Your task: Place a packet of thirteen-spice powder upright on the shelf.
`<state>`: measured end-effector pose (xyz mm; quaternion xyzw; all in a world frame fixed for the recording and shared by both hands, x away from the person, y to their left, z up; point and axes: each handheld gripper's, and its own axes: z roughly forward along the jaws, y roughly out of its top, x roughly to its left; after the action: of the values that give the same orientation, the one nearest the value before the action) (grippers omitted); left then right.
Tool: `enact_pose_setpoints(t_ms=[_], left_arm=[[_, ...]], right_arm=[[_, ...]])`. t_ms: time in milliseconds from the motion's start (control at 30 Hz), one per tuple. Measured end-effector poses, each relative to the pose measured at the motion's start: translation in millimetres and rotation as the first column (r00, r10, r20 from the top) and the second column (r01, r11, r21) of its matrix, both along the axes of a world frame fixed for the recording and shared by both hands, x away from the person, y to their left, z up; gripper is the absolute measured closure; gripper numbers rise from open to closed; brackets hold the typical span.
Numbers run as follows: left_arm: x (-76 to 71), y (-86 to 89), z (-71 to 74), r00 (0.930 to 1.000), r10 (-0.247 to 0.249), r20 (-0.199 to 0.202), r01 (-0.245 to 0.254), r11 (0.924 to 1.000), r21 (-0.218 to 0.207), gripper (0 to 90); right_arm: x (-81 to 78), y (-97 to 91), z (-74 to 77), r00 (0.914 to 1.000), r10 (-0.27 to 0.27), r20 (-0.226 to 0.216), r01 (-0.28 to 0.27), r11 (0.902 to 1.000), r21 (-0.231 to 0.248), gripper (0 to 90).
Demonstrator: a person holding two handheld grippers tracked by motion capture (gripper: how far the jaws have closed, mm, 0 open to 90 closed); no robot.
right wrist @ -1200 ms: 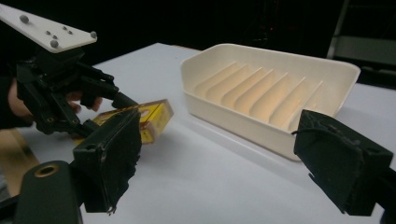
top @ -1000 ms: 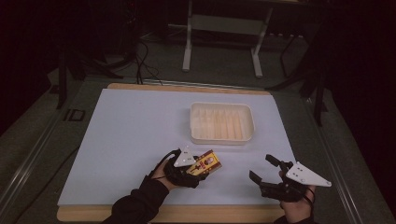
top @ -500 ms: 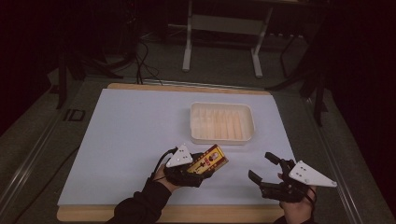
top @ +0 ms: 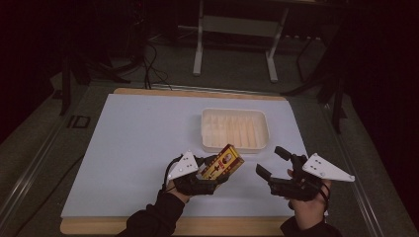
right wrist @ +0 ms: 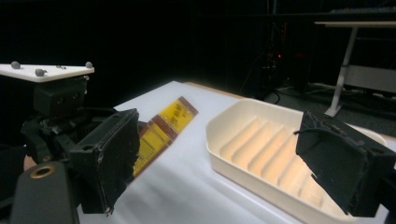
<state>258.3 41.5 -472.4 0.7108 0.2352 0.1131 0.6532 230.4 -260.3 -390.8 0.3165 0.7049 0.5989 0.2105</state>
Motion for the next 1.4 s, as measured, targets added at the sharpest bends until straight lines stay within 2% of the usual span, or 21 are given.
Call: enact_pose_setpoints(t_ms=[100, 133, 167, 300, 367, 433, 500, 567, 633, 667, 733, 767, 833, 867, 900, 967, 1033, 1100, 1300, 1333, 1400], left_arm=[[-0.9, -1.5, 0.9, 0.9996, 0.021, 0.021, -0.021, 0.9997, -0.016, 32.9], [-1.5, -2.1, 1.0, 0.9992, 0.030, 0.028, -0.029, 0.9994, -0.020, 32.9], [-2.4, -2.5, 0.8, 0.9981, 0.046, 0.041, -0.046, 0.9987, -0.022, 32.9], [-6.4, -4.3, -1.0, 0.9936, 0.080, 0.080, -0.076, 0.9960, -0.046, 32.9], [-9.2, -5.4, -1.9, 0.9888, 0.102, 0.109, -0.095, 0.9935, -0.063, 32.8], [-10.4, -6.4, -2.1, 0.9871, 0.108, 0.118, -0.101, 0.9929, -0.064, 32.7], [-13.6, -8.3, -2.6, 0.9813, 0.128, 0.143, -0.119, 0.9904, -0.069, 32.7], [-16.8, -9.8, -2.8, 0.9702, 0.157, 0.184, -0.145, 0.9861, -0.082, 32.6], [-18.1, -10.4, -2.2, 0.9651, 0.165, 0.203, -0.147, 0.9842, -0.098, 32.6], [-19.1, -10.6, -1.8, 0.9587, 0.180, 0.221, -0.160, 0.9816, -0.105, 32.6], [-19.3, -10.9, -1.1, 0.9604, 0.176, 0.216, -0.152, 0.9806, -0.123, 32.6], [-20.0, -11.1, -1.4, 0.9568, 0.188, 0.222, -0.161, 0.9778, -0.134, 32.6], [-20.0, -11.1, -1.4, 0.9568, 0.188, 0.222, -0.161, 0.9778, -0.134, 32.6], [-19.7, -12.1, -3.1, 0.9517, 0.206, 0.228, -0.173, 0.9729, -0.153, 32.6], [-19.6, -12.5, -3.8, 0.9506, 0.213, 0.226, -0.180, 0.9713, -0.155, 32.6], [-19.3, -13.3, -5.7, 0.9477, 0.226, 0.225, -0.193, 0.9679, -0.161, 32.6], [-18.6, -13.7, -6.9, 0.9493, 0.228, 0.217, -0.195, 0.9670, -0.164, 32.6], [-18.1, -13.5, -7.8, 0.9456, 0.241, 0.219, -0.206, 0.9639, -0.169, 32.5], [-15.9, -12.5, -11.3, 0.9453, 0.251, 0.209, -0.217, 0.9611, -0.171, 32.4], [-15.4, -12.5, -11.6, 0.9468, 0.248, 0.205, -0.217, 0.9623, -0.164, 32.4], [-15.1, -13.3, -12.0, 0.9484, 0.252, 0.193, -0.222, 0.9612, -0.164, 32.4]], right_arm=[[3.3, 12.9, 3.1, 0.9998, -0.006, 0.017, 0.007, 0.9996, -0.029, 11.6], [3.8, 17.5, 3.7, 0.9998, -0.017, 0.013, 0.017, 0.9998, -0.013, 11.1], [4.8, 21.7, 4.4, 0.9998, -0.018, -0.006, 0.018, 0.9997, 0.016, 11.1], [8.1, 36.3, 4.4, 0.9979, -0.014, -0.063, 0.019, 0.9966, 0.080, 11.1], [9.5, 42.5, 3.7, 0.9961, -0.007, -0.088, 0.016, 0.9939, 0.109, 13.9], [9.9, 45.6, 3.6, 0.9952, -0.002, -0.098, 0.014, 0.9923, 0.123, 13.9], [10.0, 53.5, 3.7, 0.9944, 0.013, -0.105, 0.002, 0.9898, 0.142, 16.7], [9.8, 61.1, 3.2, 0.9948, 0.013, -0.101, 0.001, 0.9904, 0.138, 19.3], [9.8, 65.5, 2.4, 0.9950, 0.005, -0.100, 0.010, 0.9896, 0.144, 21.9], [10.7, 67.8, 1.8, 0.9946, 0.001, -0.104, 0.014, 0.9896, 0.143, 22.6], [13.1, 72.8, 0.5, 0.9931, -0.006, -0.117, 0.024, 0.9886, 0.149, 24.6], [14.0, 74.8, 0.0, 0.9931, -0.011, -0.116, 0.028, 0.9887, 0.147, 27.3], [14.6, 76.5, -0.3, 0.9927, -0.010, -0.120, 0.028, 0.9886, 0.148, 27.3], [15.9, 82.3, -1.2, 0.9911, -0.010, -0.132, 0.031, 0.9875, 0.155, 36.5], [16.4, 84.5, -1.3, 0.9900, -0.009, -0.141, 0.030, 0.9887, 0.147, 39.8], [16.6, 87.9, -1.4, 0.9895, -0.006, -0.145, 0.029, 0.9878, 0.153, 43.8], [17.3, 90.4, -1.3, 0.9892, -0.013, -0.146, 0.035, 0.9883, 0.149, 45.2], [18.7, 91.3, -1.6, 0.9886, -0.022, -0.149, 0.045, 0.9874, 0.152, 49.4], [24.9, 92.4, -1.9, 0.9808, -0.030, -0.193, 0.059, 0.9875, 0.147, 60.8], [25.9, 92.5, -1.7, 0.9794, -0.032, -0.199, 0.061, 0.9881, 0.141, 65.3], [27.4, 92.4, -1.6, 0.9780, -0.036, -0.206, 0.064, 0.9892, 0.132, 66.3]])
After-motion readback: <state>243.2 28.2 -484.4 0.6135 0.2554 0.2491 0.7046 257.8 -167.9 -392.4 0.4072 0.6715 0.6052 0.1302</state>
